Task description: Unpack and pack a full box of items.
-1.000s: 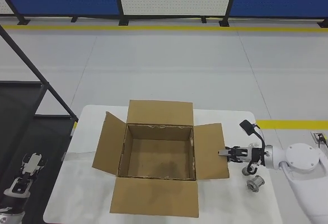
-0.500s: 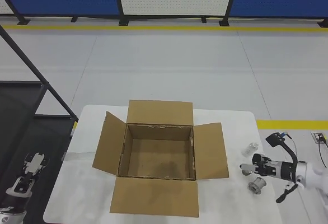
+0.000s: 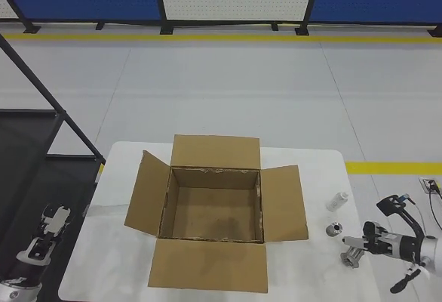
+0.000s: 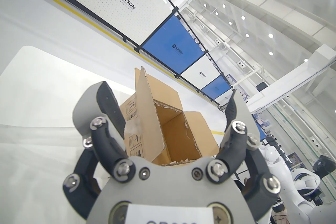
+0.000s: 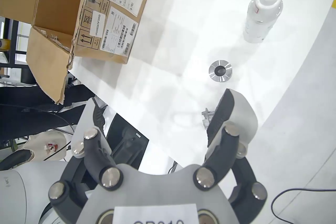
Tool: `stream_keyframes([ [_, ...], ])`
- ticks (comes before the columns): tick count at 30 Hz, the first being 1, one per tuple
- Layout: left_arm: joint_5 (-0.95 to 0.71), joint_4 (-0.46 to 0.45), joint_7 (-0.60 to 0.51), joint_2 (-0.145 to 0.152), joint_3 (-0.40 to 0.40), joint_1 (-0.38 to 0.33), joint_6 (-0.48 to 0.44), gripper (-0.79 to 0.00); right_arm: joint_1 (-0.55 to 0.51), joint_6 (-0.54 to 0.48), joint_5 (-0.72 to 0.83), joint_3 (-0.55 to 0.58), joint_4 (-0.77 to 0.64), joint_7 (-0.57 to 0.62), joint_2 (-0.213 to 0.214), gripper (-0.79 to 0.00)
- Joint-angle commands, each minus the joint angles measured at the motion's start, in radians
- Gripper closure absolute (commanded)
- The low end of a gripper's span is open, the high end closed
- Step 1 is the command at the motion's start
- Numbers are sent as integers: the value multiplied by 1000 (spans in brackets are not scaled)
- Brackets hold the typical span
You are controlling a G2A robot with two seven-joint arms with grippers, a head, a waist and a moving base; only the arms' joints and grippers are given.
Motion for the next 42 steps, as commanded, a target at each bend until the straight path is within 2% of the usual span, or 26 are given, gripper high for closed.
stream_keyframes([
  [1, 0, 0, 0, 0, 0, 0, 0, -785, 0, 0, 0, 0, 0, 0, 0, -785],
  [3, 0, 0, 0, 0, 0, 0, 0, -785, 0, -6, -5, -3, -7, -4, 0, -785],
  [5, 0, 0, 0, 0, 0, 0, 0, -785, 6, -46, -77, -34, -26, -2, 4, -785],
  [7, 0, 0, 0, 0, 0, 0, 0, -785, 28, -154, -144, -65, -30, 33, 11, -785],
  [11, 0, 0, 0, 0, 0, 0, 0, -785, 51, -282, -371, -137, 12, -89, 34, -785],
  [16, 0, 0, 0, 0, 0, 0, 0, -785, 55, -414, -523, -169, 84, -221, 55, -785],
  [22, 0, 0, 0, 0, 0, 0, 0, -785, 102, -429, -606, -225, 192, -277, 57, -785],
  [29, 0, 0, 0, 0, 0, 0, 0, -785, 189, -415, -635, -321, 291, -279, 51, -785],
  [39, 0, 0, 0, 0, 0, 0, 0, -785, 261, -376, -667, -410, 371, -261, 46, -785],
  [40, 0, 0, 0, 0, 0, 0, 0, -785, 269, -369, -667, -421, 378, -251, 45, -757],
  [42, 0, 0, 0, 0, 0, 0, 0, -785, 283, -360, -662, -438, 395, -240, 43, -653],
])
